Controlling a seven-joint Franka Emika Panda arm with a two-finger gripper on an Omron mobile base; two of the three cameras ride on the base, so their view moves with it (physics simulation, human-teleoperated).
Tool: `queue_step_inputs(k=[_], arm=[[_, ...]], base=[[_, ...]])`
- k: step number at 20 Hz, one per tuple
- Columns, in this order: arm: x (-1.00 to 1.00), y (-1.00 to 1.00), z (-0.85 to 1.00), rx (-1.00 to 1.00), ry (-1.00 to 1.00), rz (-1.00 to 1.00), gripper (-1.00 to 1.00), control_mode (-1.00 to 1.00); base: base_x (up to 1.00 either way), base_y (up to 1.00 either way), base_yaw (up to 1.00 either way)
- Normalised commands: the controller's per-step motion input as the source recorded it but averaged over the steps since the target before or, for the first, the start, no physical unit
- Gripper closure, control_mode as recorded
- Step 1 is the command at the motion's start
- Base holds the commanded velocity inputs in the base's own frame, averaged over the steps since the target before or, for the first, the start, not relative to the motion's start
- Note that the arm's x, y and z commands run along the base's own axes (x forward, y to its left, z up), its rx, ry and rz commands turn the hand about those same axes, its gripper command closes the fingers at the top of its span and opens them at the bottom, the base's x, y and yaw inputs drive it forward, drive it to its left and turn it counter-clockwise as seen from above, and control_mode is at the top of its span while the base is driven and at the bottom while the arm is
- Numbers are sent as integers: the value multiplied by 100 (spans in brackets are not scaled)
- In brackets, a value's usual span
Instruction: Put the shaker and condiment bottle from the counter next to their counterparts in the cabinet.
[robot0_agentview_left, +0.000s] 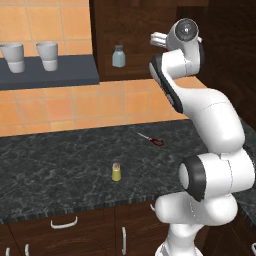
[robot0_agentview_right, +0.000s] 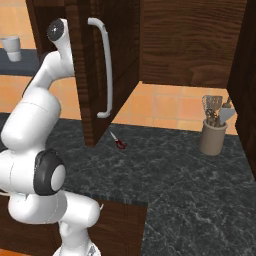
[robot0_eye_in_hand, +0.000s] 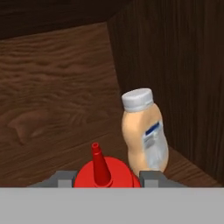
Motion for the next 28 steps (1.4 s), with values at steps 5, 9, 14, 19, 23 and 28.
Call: queue_step_inputs(k=[5,9,14,19,23,28], arm=[[34,-6,0,-5,0,3,100,-100],[25,-13,0,-8,3,5,100,-100],[18,-7,0,-5,6,5,100,-100],[14,0,0,-6,5,5,-100,-100],[12,-1,0,-3,0,2,-100,-100],[0,0,0,-3,0,4,-100,-100]], base=[[0,0,0],[0,0,0],[0,0,0],[0,0,0],[0,0,0],[0,0,0]])
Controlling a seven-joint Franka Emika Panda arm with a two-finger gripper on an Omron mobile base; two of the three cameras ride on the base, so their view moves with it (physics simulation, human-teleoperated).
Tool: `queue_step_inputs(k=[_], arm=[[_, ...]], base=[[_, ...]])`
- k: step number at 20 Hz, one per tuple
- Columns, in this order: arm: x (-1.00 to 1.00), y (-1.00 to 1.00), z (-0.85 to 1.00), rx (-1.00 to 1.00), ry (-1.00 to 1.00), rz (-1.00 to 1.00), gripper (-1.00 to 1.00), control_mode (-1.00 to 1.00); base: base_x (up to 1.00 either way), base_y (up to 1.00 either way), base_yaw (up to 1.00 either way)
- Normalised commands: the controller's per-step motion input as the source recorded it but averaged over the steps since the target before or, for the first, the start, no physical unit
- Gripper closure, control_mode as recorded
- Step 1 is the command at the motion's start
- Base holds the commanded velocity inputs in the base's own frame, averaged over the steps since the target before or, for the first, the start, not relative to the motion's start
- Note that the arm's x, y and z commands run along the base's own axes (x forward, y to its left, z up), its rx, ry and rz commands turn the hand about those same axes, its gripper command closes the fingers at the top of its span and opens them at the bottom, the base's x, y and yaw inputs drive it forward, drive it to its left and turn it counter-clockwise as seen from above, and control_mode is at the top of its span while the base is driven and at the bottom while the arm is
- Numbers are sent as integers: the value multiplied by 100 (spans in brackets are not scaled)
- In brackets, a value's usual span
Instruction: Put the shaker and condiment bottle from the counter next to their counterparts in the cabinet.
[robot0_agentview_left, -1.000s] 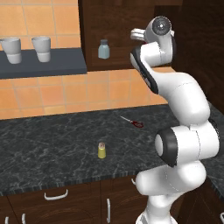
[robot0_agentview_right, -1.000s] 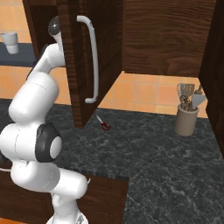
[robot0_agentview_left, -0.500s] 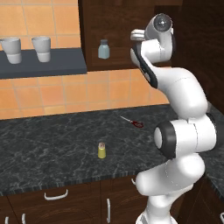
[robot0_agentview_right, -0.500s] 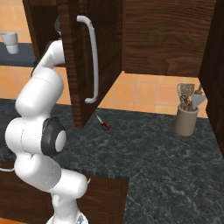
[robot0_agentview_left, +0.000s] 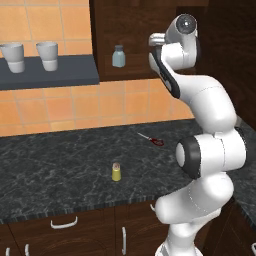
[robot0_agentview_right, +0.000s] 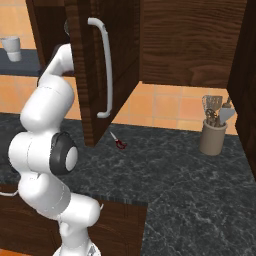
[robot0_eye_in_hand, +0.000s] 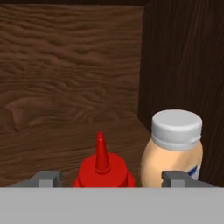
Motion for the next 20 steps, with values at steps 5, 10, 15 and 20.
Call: queue_step_inputs(k=[5,10,15,20], arm=[[-15,0,1,-5,-4,5,-100,-100],[-76,9,0,-4,-10,5,-100,-100],[-83,26,-12,0,-4,3,-100,-100],[-79,31,-28,0,0,3,-100,-100]], base=[[0,0,0],[0,0,0],[0,0,0],[0,0,0]])
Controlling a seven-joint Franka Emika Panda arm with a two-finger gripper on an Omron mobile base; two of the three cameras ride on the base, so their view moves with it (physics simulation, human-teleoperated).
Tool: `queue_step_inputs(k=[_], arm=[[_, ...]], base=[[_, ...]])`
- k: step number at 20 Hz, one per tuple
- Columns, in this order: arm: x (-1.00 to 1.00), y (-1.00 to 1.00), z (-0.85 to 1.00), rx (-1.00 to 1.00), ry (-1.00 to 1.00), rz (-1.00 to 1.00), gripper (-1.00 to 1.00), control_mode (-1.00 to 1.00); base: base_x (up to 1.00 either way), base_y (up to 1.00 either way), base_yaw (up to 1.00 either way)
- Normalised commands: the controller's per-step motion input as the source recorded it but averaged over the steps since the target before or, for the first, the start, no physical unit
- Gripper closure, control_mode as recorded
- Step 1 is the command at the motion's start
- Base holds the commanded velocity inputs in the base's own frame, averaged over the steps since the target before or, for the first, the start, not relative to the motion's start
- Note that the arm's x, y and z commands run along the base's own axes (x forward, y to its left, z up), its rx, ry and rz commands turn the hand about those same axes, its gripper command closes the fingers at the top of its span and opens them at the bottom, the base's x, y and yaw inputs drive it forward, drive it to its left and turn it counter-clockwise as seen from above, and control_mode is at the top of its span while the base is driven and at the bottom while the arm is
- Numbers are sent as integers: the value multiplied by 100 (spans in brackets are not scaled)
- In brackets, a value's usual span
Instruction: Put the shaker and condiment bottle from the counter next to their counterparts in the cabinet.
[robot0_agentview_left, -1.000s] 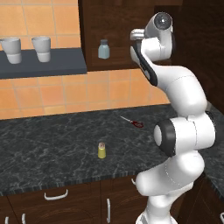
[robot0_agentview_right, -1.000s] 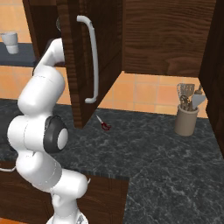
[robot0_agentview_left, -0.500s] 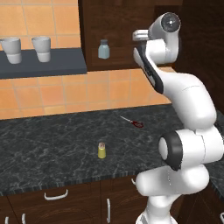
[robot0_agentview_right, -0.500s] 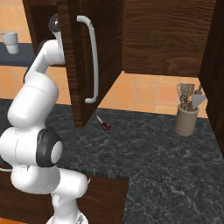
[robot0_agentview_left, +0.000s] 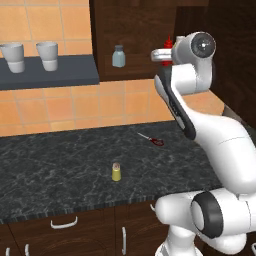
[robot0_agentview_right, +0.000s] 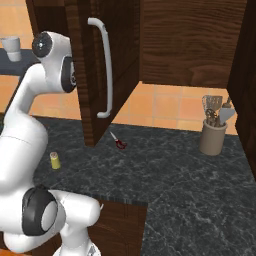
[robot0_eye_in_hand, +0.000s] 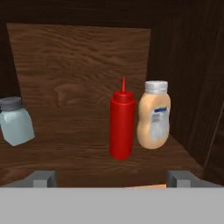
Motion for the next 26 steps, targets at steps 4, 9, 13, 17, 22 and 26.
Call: queue_step_inputs(k=[4,9,13,17,22,26], arm=[[-94,22,-31,0,0,5,-100,-100],[-99,27,-36,0,0,9,-100,-100],[-97,35,-43,0,0,12,-100,-100],[-87,39,-45,0,0,14,-100,-100],[-73,39,-32,1,5,16,-100,-100],[-47,39,-27,1,19,18,-100,-100]], base=[[0,0,0],[0,0,0],[0,0,0],[0,0,0],[0,0,0],[0,0,0]])
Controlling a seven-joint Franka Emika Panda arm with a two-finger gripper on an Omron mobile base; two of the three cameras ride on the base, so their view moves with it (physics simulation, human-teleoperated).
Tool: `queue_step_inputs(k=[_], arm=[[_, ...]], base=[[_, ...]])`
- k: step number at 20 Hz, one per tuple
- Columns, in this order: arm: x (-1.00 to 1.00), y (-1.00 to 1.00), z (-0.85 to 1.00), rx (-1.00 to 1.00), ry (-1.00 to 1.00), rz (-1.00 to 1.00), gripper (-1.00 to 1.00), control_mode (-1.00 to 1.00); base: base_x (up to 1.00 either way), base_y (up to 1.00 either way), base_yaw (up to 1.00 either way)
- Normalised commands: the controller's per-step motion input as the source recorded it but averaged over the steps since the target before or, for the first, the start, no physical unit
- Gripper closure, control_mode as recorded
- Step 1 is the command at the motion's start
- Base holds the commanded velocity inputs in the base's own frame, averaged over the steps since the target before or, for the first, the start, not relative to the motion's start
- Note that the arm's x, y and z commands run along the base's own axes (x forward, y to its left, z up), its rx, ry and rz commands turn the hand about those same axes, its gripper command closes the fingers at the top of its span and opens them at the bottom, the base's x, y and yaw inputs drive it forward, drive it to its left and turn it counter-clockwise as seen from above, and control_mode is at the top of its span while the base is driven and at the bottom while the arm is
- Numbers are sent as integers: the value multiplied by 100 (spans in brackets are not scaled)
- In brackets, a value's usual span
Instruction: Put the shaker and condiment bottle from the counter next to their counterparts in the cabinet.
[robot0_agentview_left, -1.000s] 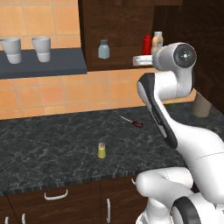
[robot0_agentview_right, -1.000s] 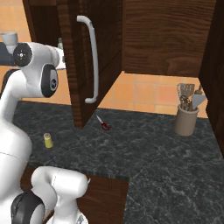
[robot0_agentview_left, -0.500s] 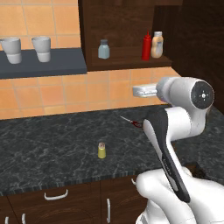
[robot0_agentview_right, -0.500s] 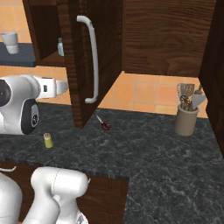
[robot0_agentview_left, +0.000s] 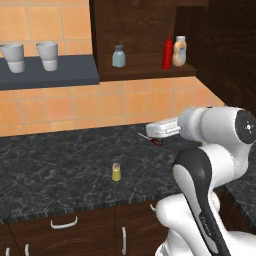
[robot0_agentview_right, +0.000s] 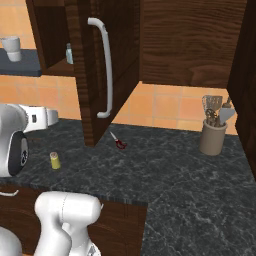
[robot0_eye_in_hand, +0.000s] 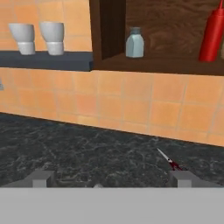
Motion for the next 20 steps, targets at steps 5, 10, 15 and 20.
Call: queue_step_inputs(k=[5,10,15,20], arm=[[-16,31,-41,-1,33,8,-100,-100],[-7,13,-40,-1,30,0,-100,-100],[2,0,-33,0,16,0,-100,-100],[8,4,-49,-2,8,0,-100,-100]], base=[[0,0,0],[0,0,0],[0,0,0],[0,0,0]])
